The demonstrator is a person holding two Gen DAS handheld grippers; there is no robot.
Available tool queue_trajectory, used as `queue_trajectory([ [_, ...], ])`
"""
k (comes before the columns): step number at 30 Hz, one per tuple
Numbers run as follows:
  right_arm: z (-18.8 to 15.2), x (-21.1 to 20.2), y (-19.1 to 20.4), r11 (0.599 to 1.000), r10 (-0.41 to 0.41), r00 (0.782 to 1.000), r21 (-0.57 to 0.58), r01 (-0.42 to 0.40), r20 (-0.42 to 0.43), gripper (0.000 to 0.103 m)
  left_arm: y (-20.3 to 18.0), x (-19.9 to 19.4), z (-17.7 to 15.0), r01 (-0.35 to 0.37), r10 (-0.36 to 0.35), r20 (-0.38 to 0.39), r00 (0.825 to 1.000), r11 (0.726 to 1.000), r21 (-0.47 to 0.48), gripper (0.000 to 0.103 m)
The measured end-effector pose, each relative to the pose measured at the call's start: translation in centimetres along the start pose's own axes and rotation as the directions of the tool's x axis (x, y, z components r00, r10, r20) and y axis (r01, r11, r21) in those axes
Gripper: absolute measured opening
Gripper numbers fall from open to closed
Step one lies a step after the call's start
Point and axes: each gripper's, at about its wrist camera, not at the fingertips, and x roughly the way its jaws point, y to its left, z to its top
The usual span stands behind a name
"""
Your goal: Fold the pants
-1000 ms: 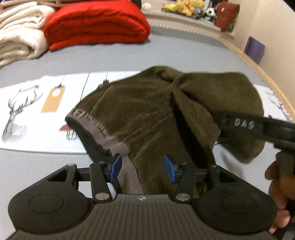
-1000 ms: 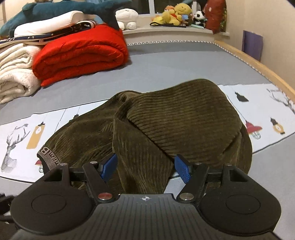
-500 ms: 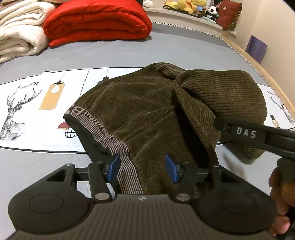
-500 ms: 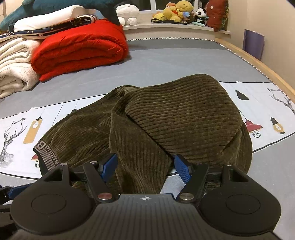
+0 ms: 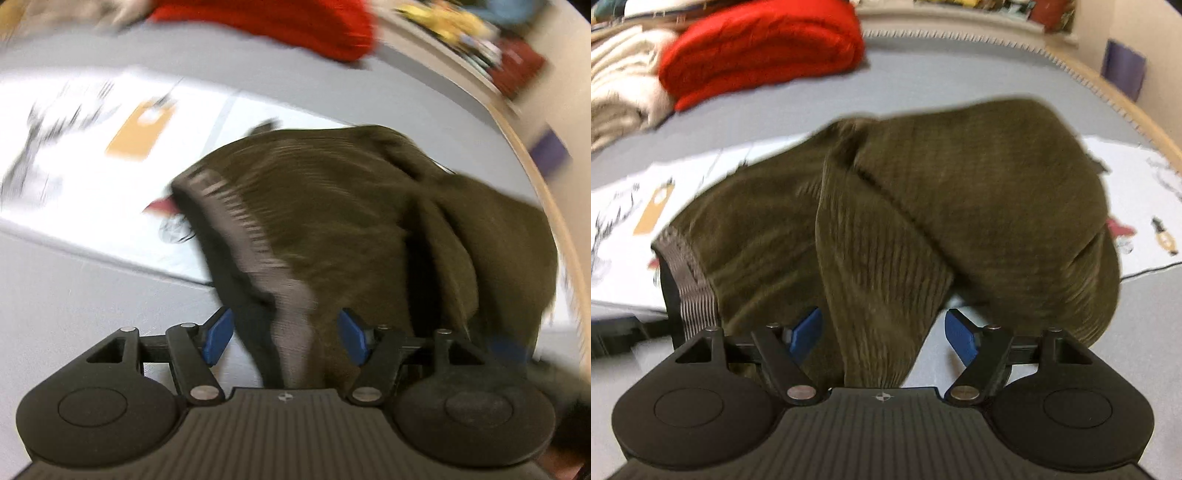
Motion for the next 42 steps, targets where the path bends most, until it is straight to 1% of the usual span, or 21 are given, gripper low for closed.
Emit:
queue_trajectory([
  [4, -0.5, 1.5, 0.5, 1.000, 0.008, 0.998, -0.021, -0.010, -0.069, 0.075, 2.8, 2.0, 0.5, 0.059, -0.070, -0.091, 0.993, 0.992, -0.112, 0.070],
  [8, -1.0, 2.5, 0.9, 0.999, -0.016, 0.995, -0.048, 0.011, -0.094, 0.071, 2.6, 4.2, -0.3, 0.068, -0.095, -0.170, 0.981, 0.985, -0.159, 0.071],
  [10, -1.0, 2.7, 0.9, 0.999, -0.024, 0.995, -0.048, 0.020, -0.095, 0.062, 2.3, 5.1, -0.7, 0.063, -0.090, -0.179, 0.980, 0.986, -0.153, 0.071],
  [15, -1.0, 2.8, 0.3, 0.999, -0.010, 0.996, -0.044, 0.006, -0.090, 0.024, 1.0, 6.0, -1.2, 0.032, -0.046, -0.132, 0.990, 0.994, -0.105, 0.078],
  [18, -1.1, 2.5, 0.4, 0.998, -0.002, 0.996, -0.064, -0.004, -0.085, 0.010, -0.2, 6.0, -1.8, 0.004, -0.009, -0.099, 0.995, 0.999, -0.052, 0.077],
  [21, -1.0, 2.0, 0.4, 0.997, 0.023, 0.997, -0.072, -0.028, -0.068, 0.009, -0.8, 5.9, -1.9, -0.032, 0.032, -0.063, 0.998, 0.999, 0.000, 0.054],
  [22, -0.8, 1.6, 0.5, 0.997, 0.036, 0.998, -0.071, -0.040, -0.059, 0.009, -0.7, 5.6, -1.9, -0.034, 0.035, -0.052, 0.998, 0.999, 0.007, 0.032],
  [23, -0.6, 1.2, 0.8, 0.996, 0.052, 0.998, -0.072, -0.055, -0.047, 0.008, -0.6, 5.0, -1.7, -0.045, 0.046, -0.034, 0.998, 0.999, 0.017, 0.023],
  [25, -0.2, -0.4, 1.4, 0.991, 0.089, 0.996, -0.095, -0.090, -0.007, 0.008, -0.1, 3.3, -0.8, -0.051, 0.050, 0.020, 0.999, 0.998, 0.027, 0.017],
  [26, 0.0, -1.4, 1.9, 0.986, 0.118, 0.993, -0.124, -0.114, 0.024, 0.008, 0.2, 1.6, -0.3, -0.072, 0.069, 0.080, 0.994, 0.997, 0.034, 0.015],
  [28, 0.1, -3.2, 3.2, 0.966, 0.201, 0.975, -0.183, -0.182, 0.090, 0.008, 1.2, -1.3, 0.9, -0.122, 0.114, 0.190, 0.975, 0.992, 0.030, 0.013],
  [29, 0.1, -3.8, 3.9, 0.952, 0.253, 0.962, -0.204, -0.229, 0.100, 0.007, 2.1, -2.8, 1.7, -0.156, 0.150, 0.237, 0.960, 0.988, 0.006, 0.012],
  [31, -0.3, -4.5, 5.5, 0.909, 0.364, 0.928, -0.248, -0.336, 0.076, 0.007, 4.7, -5.0, 2.9, -0.228, 0.239, 0.275, 0.931, 0.971, -0.072, 0.011],
  [32, -0.8, -4.7, 6.6, 0.876, 0.415, 0.909, -0.287, -0.388, 0.037, 0.007, 5.8, -5.5, 3.2, -0.270, 0.289, 0.272, 0.918, 0.957, -0.107, 0.011],
  [34, -2.3, -4.9, 9.0, 0.770, 0.512, 0.854, -0.395, -0.502, -0.088, 0.008, 7.9, -5.5, 3.3, -0.369, 0.399, 0.227, 0.889, 0.915, -0.163, 0.011],
  [35, -3.3, -5.0, 10.3, 0.707, 0.544, 0.825, -0.445, -0.550, -0.154, 0.008, 8.9, -4.8, 3.2, -0.401, 0.430, 0.171, 0.887, 0.898, -0.180, 0.012],
  [36, -4.1, -5.1, 11.1, 0.669, 0.553, 0.810, -0.475, -0.572, -0.196, 0.010, 9.8, -4.4, 3.1, -0.405, 0.435, 0.123, 0.892, 0.889, -0.212, 0.012],
  [37, -4.6, -5.2, 11.7, 0.648, 0.545, 0.808, -0.499, -0.576, -0.225, 0.011, 10.4, -4.2, 2.9, -0.402, 0.436, 0.103, 0.894, 0.882, -0.246, 0.012],
  [39, -4.7, -5.1, 11.8, 0.658, 0.514, 0.827, -0.515, -0.549, -0.225, 0.018, 10.4, -4.7, 3.1, -0.393, 0.437, 0.131, 0.890, 0.881, -0.263, 0.018],
  [41, -3.3, -5.2, 10.4, 0.685, 0.542, 0.819, -0.466, -0.560, -0.188, 0.030, 9.0, -5.7, 3.5, -0.395, 0.443, 0.205, 0.873, 0.888, -0.237, 0.046],
  [42, -2.4, -5.4, 9.4, 0.711, 0.558, 0.816, -0.420, -0.564, -0.153, 0.032, 8.5, -6.2, 3.7, -0.367, 0.418, 0.246, 0.875, 0.902, -0.228, 0.048],
])
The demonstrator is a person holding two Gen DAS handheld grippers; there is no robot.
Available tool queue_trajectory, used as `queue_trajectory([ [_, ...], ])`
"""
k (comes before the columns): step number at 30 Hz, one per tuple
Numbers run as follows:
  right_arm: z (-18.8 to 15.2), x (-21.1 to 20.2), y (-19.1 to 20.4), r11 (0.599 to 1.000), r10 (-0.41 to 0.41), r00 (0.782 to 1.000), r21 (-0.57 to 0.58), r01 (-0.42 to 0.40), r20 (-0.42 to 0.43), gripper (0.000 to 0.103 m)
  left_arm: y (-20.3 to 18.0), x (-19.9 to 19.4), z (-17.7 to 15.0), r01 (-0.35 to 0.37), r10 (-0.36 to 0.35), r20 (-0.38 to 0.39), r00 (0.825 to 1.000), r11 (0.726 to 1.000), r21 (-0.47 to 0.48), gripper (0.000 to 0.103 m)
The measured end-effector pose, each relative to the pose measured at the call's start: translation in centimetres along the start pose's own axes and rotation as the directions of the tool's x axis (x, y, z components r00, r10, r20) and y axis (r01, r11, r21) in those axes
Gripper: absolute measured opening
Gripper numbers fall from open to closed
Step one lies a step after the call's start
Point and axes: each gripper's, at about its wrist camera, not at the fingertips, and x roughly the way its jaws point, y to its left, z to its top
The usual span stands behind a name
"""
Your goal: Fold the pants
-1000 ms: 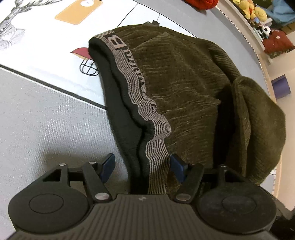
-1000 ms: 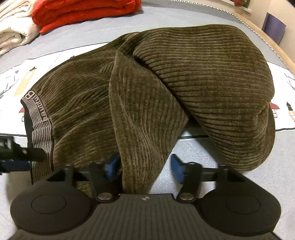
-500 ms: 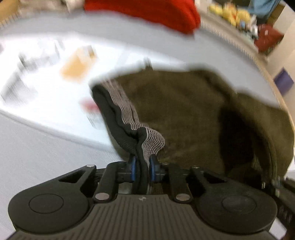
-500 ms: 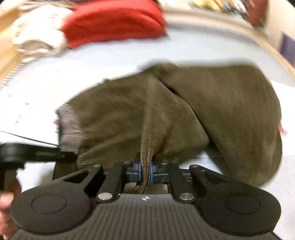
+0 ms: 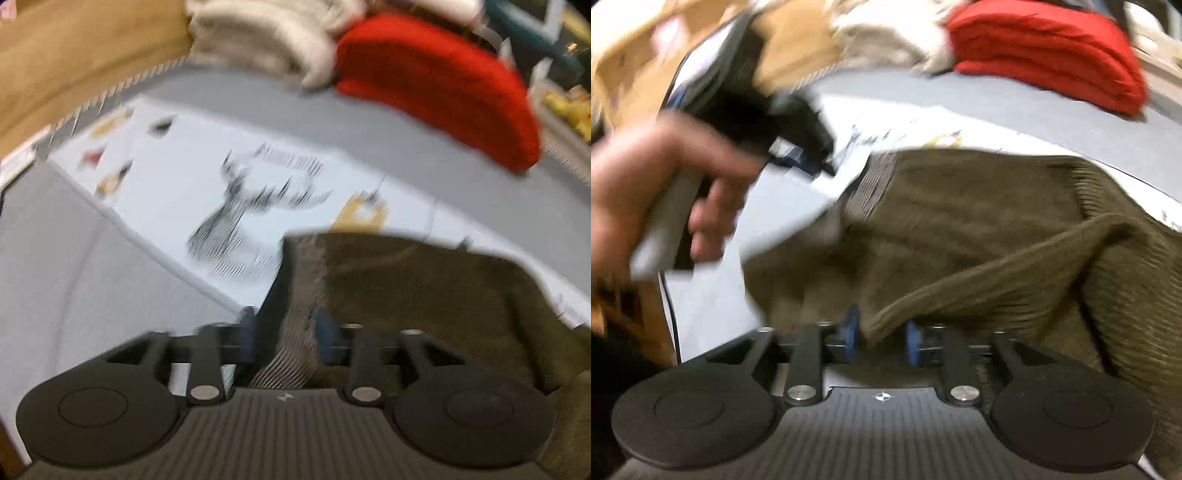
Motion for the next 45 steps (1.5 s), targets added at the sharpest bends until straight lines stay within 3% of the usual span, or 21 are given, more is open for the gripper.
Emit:
queue_trajectory([
  [2, 0.7, -2.0, -2.1, 0.994, -0.040, 0.996, 0.107, 0.031, 0.079, 0.034, -1.0, -0.6, 0.2, 0.107, -0.108, 0.023, 0.994, 0.994, 0.023, 0.052],
  [4, 1.4, -4.1, -5.1, 0.973, -0.057, 0.984, 0.229, 0.017, 0.168, 0.034, -2.8, -0.4, -0.1, 0.239, -0.239, -0.011, 0.971, 0.969, 0.069, 0.052],
  [6, 1.2, -6.4, -8.0, 0.923, -0.161, 0.955, 0.380, 0.057, 0.249, 0.044, -4.3, -0.1, -0.9, 0.380, -0.374, -0.080, 0.924, 0.921, 0.088, 0.053],
  [7, 1.0, -7.1, -9.4, 0.884, -0.240, 0.937, 0.456, 0.104, 0.253, 0.045, -5.2, 0.2, -1.4, 0.454, -0.441, -0.131, 0.888, 0.886, 0.096, 0.053],
  [9, 0.4, -7.6, -11.9, 0.790, -0.406, 0.897, 0.561, 0.248, 0.175, 0.045, -7.2, 0.5, -2.6, 0.552, -0.525, -0.208, 0.825, 0.827, 0.103, 0.053],
  [11, -0.4, -7.3, -14.1, 0.693, -0.540, 0.841, 0.579, 0.430, 0.021, 0.045, -9.0, 0.5, -3.8, 0.592, -0.555, -0.237, 0.798, 0.795, 0.131, 0.056],
  [13, -1.4, -7.6, -15.9, 0.611, -0.606, 0.792, 0.592, 0.526, -0.079, 0.045, -10.3, 0.7, -4.9, 0.617, -0.571, -0.255, 0.780, 0.771, 0.159, 0.058],
  [15, -1.9, -7.8, -17.2, 0.577, -0.593, 0.800, 0.641, 0.506, -0.098, 0.045, -11.6, 0.7, -5.9, 0.638, -0.585, -0.276, 0.763, 0.751, 0.170, 0.058],
  [18, -2.1, -8.5, -17.6, 0.582, -0.596, 0.796, 0.629, 0.516, -0.103, 0.045, -12.8, 0.9, -6.9, 0.643, -0.584, -0.290, 0.758, 0.743, 0.184, 0.059],
  [23, -3.0, -8.7, -17.2, 0.590, -0.598, 0.794, 0.611, 0.528, -0.109, 0.045, -14.7, 1.1, -8.5, 0.620, -0.554, -0.293, 0.779, 0.749, 0.233, 0.059],
  [27, -2.9, -8.6, -17.8, 0.593, -0.593, 0.797, 0.608, 0.527, -0.113, 0.045, -14.8, 1.1, -8.6, 0.615, -0.549, -0.288, 0.785, 0.748, 0.250, 0.057],
  [32, -2.9, -8.6, -17.8, 0.598, -0.590, 0.799, 0.602, 0.529, -0.116, 0.045, -15.1, 0.7, -9.0, 0.608, -0.539, -0.284, 0.793, 0.731, 0.311, 0.022],
  [35, -2.9, -8.7, -17.8, 0.597, -0.588, 0.801, 0.606, 0.526, -0.116, 0.045, -15.7, -0.1, -9.6, 0.610, -0.543, -0.279, 0.792, 0.689, 0.391, 0.014],
  [37, -2.9, -8.9, -17.8, 0.590, -0.586, 0.803, 0.620, 0.516, -0.111, 0.045, -16.3, -1.0, -10.5, 0.646, -0.566, -0.320, 0.760, 0.607, 0.462, 0.012],
  [38, -2.9, -9.2, -17.9, 0.582, -0.589, 0.802, 0.635, 0.509, -0.103, 0.045, -16.7, -1.6, -11.3, 0.693, -0.586, -0.380, 0.716, 0.528, 0.491, 0.012],
  [40, -3.0, -10.7, -18.4, 0.550, -0.619, 0.783, 0.680, 0.485, -0.058, 0.045, -17.4, -3.2, -13.9, 0.798, -0.593, -0.557, 0.582, 0.282, 0.533, 0.012],
  [41, -3.0, -11.6, -18.7, 0.527, -0.649, 0.760, 0.700, 0.482, -0.035, 0.045, -17.6, -4.3, -16.0, 0.811, -0.559, -0.631, 0.538, 0.138, 0.569, 0.012],
  [42, -3.2, -12.6, -19.0, 0.497, -0.682, 0.731, 0.720, 0.483, -0.019, 0.045, -17.6, -5.3, -18.2, 0.790, -0.511, -0.672, 0.536, 0.023, 0.612, 0.012],
  [43, -3.4, -13.4, -19.4, 0.466, -0.710, 0.704, 0.742, 0.481, -0.010, 0.046, -17.5, -5.8, -20.0, 0.763, -0.466, -0.692, 0.551, -0.054, 0.644, 0.012],
  [44, -3.7, -14.2, -20.0, 0.438, -0.727, 0.687, 0.767, 0.469, -0.005, 0.049, -17.4, -5.8, -21.3, 0.756, -0.428, -0.711, 0.558, -0.091, 0.649, 0.013],
  [45, -4.1, -14.8, -20.6, 0.417, -0.731, 0.682, 0.790, 0.450, -0.004, 0.052, -17.4, -5.4, -21.7, 0.764, -0.404, -0.723, 0.560, -0.086, 0.640, 0.014],
])
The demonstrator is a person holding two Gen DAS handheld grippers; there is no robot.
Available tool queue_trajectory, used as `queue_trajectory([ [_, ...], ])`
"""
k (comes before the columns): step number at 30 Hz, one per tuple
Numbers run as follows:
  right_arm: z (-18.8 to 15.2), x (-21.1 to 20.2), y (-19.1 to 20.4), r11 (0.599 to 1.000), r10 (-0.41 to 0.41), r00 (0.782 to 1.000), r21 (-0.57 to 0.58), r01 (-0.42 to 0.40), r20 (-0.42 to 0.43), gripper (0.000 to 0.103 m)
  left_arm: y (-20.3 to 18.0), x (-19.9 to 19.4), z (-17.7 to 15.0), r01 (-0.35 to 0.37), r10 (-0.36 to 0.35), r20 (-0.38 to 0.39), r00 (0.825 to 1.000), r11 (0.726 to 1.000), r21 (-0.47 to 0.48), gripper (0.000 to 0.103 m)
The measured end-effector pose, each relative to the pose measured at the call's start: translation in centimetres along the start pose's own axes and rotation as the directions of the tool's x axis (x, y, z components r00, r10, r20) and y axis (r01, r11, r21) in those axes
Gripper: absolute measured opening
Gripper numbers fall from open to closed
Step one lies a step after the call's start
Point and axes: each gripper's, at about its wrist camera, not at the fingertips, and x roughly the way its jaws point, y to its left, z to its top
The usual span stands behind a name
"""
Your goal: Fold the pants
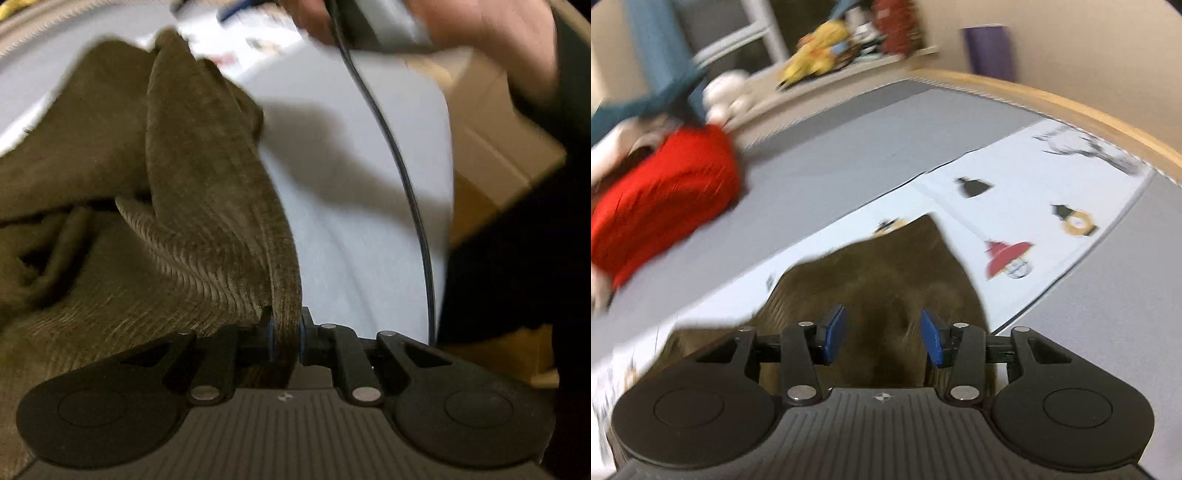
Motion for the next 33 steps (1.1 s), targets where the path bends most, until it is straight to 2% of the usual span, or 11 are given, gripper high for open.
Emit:
queue_trajectory([
  [3, 0.4, 1.2, -1.5, 0.997, 0.042, 0.997, 0.062, -0.039, -0.062, 0.061, 1.8, -0.8, 0.1, 0.020, -0.015, 0.046, 0.999, 0.995, -0.099, 0.029],
  [5, 0.2, 1.8, -1.7, 0.995, 0.074, 0.992, 0.076, -0.066, -0.098, 0.063, 3.1, -2.8, 0.3, 0.019, 0.003, 0.137, 0.991, 0.987, -0.159, 0.056],
  [11, -1.1, 3.1, 0.1, 0.996, 0.082, 0.981, -0.019, -0.087, -0.174, 0.063, 6.1, -6.7, 0.5, 0.045, 0.080, 0.333, 0.939, 0.935, -0.352, 0.059],
  [14, -1.6, 3.3, 0.9, 0.993, 0.065, 0.981, -0.086, -0.082, -0.184, 0.059, 7.3, -6.2, 0.7, -0.023, 0.172, 0.301, 0.938, 0.898, -0.440, 0.059],
  [16, -1.7, 3.3, 1.2, 0.988, 0.040, 0.983, -0.141, -0.066, -0.179, 0.028, 7.8, -5.9, 0.9, -0.091, 0.240, 0.265, 0.934, 0.877, -0.472, 0.059],
  [18, -1.6, 2.7, 1.1, 0.986, 0.042, 0.984, -0.152, -0.068, -0.172, 0.016, 8.3, -5.8, 1.0, -0.131, 0.282, 0.238, 0.929, 0.855, -0.502, 0.059],
  [22, 0.1, -1.5, 0.4, 0.972, 0.075, 0.990, -0.214, -0.099, -0.119, 0.012, 9.6, -6.3, 1.3, -0.204, 0.361, 0.182, 0.915, 0.801, -0.563, 0.059],
  [25, 0.0, -6.4, 0.2, 0.859, 0.066, 0.995, -0.503, -0.093, -0.070, 0.012, 10.5, -7.0, 1.3, -0.214, 0.392, 0.168, 0.905, 0.758, -0.616, 0.059],
  [27, -2.2, -7.5, -1.5, 0.730, 0.038, 0.973, -0.659, -0.182, -0.226, 0.012, 10.9, -7.6, 1.0, -0.211, 0.400, 0.166, 0.901, 0.740, -0.639, 0.059],
  [30, -5.7, -6.3, -5.1, 0.661, -0.056, 0.909, -0.697, -0.277, -0.413, 0.014, 11.0, -7.9, 0.6, -0.231, 0.413, 0.143, 0.899, 0.728, -0.646, 0.059],
  [33, -4.0, -6.2, -7.6, 0.745, -0.031, 0.924, -0.625, -0.233, -0.382, 0.021, 11.1, -7.8, 0.6, -0.246, 0.419, 0.130, 0.899, 0.727, -0.642, 0.059],
])
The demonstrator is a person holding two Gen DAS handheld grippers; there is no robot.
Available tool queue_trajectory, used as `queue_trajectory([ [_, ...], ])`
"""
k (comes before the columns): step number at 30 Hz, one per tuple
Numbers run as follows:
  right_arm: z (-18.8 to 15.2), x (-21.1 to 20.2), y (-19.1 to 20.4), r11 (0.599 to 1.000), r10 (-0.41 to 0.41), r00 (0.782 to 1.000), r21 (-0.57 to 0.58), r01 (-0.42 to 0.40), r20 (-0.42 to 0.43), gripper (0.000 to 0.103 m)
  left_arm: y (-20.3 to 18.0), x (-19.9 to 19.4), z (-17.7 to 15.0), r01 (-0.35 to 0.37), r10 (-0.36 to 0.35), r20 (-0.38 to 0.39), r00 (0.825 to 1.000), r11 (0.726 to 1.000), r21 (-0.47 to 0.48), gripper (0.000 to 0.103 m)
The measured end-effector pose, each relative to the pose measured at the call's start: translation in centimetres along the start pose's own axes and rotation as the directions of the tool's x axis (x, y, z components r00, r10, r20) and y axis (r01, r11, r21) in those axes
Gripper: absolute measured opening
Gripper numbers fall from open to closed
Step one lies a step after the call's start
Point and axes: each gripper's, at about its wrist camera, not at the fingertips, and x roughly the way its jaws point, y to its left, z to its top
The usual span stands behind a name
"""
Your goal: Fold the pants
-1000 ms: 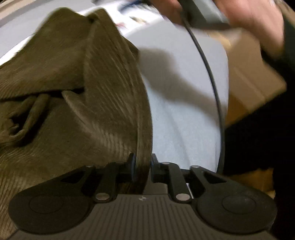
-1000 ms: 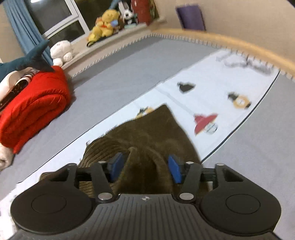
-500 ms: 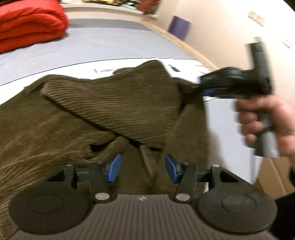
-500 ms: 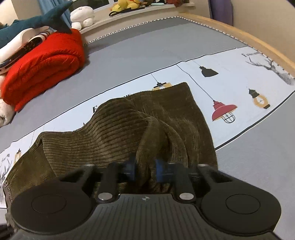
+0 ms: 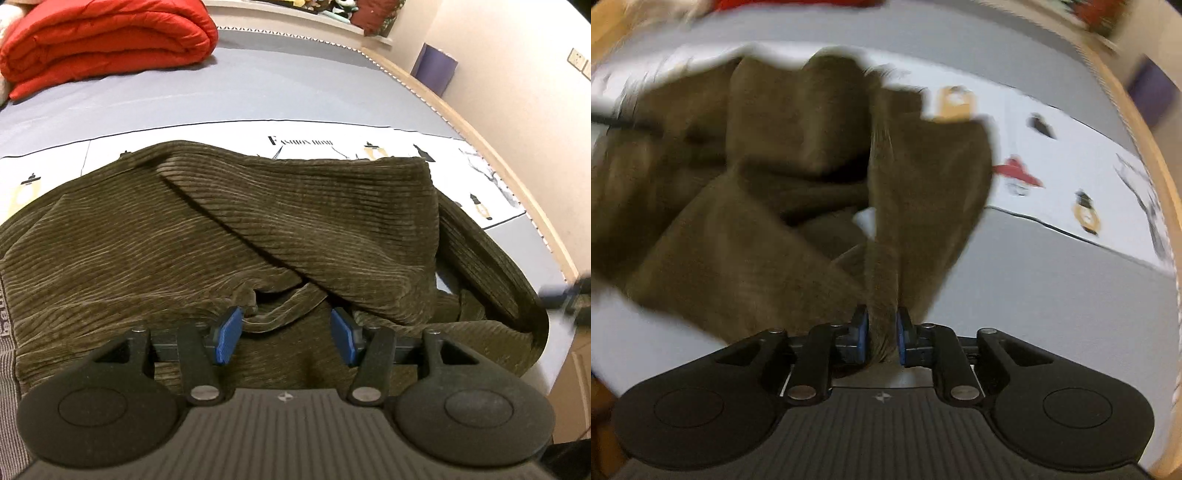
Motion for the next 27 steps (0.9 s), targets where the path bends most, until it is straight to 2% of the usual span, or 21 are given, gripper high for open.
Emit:
queue_trajectory([
  [1, 0.5, -1.1, -1.1, 0.998, 0.021, 0.998, 0.052, -0.024, 0.067, 0.025, 0.0, 0.1, 0.1, -0.001, 0.001, -0.001, 1.000, 1.000, -0.004, 0.059],
  [3, 1.8, -3.4, -3.0, 0.986, 0.007, 0.973, 0.160, -0.046, 0.232, 0.057, 0.0, 0.5, 0.1, -0.003, 0.003, -0.004, 1.000, 1.000, -0.012, 0.060],
  [4, 2.3, -3.9, -3.5, 0.979, -0.014, 0.958, 0.199, -0.045, 0.286, 0.061, 0.0, 0.7, 0.2, -0.007, 0.006, -0.007, 1.000, 1.000, -0.014, 0.062],
  [6, 3.7, -3.7, -3.7, 0.972, -0.051, 0.932, 0.231, -0.036, 0.359, 0.062, -0.1, 1.1, 0.1, -0.012, 0.011, -0.010, 1.000, 1.000, -0.012, 0.065],
  [8, 4.8, -1.8, -2.9, 0.972, -0.047, 0.925, 0.229, -0.044, 0.378, 0.062, -0.1, 1.5, 0.1, -0.012, 0.012, -0.011, 1.000, 1.000, -0.014, 0.065],
  [12, 6.4, 3.5, -0.5, 0.975, 0.003, 0.950, 0.211, -0.073, 0.312, 0.062, 0.1, 1.5, 0.0, -0.015, 0.015, -0.011, 1.000, 1.000, -0.017, 0.066],
  [14, 7.1, 5.4, 1.3, 0.984, -0.019, 0.962, 0.177, -0.031, 0.274, 0.062, 0.3, 1.5, -0.1, -0.021, 0.020, -0.015, 1.000, 1.000, -0.016, 0.066],
  [16, 7.8, 6.7, 2.8, 0.993, -0.055, 0.964, 0.117, 0.025, 0.260, 0.062, 0.6, 1.4, -0.1, -0.028, 0.027, -0.020, 0.999, 0.999, -0.021, 0.066],
  [19, 8.3, 8.6, 3.6, 0.992, -0.112, 0.970, 0.083, 0.096, 0.215, 0.050, 1.0, 1.3, -0.1, -0.029, 0.028, -0.019, 0.999, 0.999, -0.030, 0.066],
  [21, 8.3, 9.0, 2.9, 0.991, -0.108, 0.973, 0.101, 0.089, 0.206, 0.012, 0.9, 1.2, -0.1, -0.026, 0.026, -0.016, 1.000, 0.999, -0.032, 0.066],
  [22, 8.2, 9.0, 2.1, 0.989, -0.103, 0.973, 0.123, 0.079, 0.207, 0.007, 0.8, 1.1, -0.1, -0.025, 0.025, -0.014, 1.000, 0.999, -0.030, 0.066],
  [24, 7.8, 7.7, 0.7, 0.981, -0.111, 0.966, 0.180, 0.069, 0.233, 0.007, 0.7, 0.9, -0.1, -0.024, 0.024, -0.010, 1.000, 0.999, -0.028, 0.066],
  [25, 7.5, 6.4, -0.2, 0.974, -0.129, 0.956, 0.214, 0.072, 0.264, 0.007, 0.6, 0.8, -0.1, -0.024, 0.024, -0.008, 1.000, 0.999, -0.026, 0.066],
  [27, 6.4, 3.0, -2.9, 0.937, -0.196, 0.914, 0.342, 0.069, 0.354, 0.007, 0.5, 0.6, -0.1, -0.024, 0.023, -0.004, 1.000, 0.999, -0.024, 0.066],
])
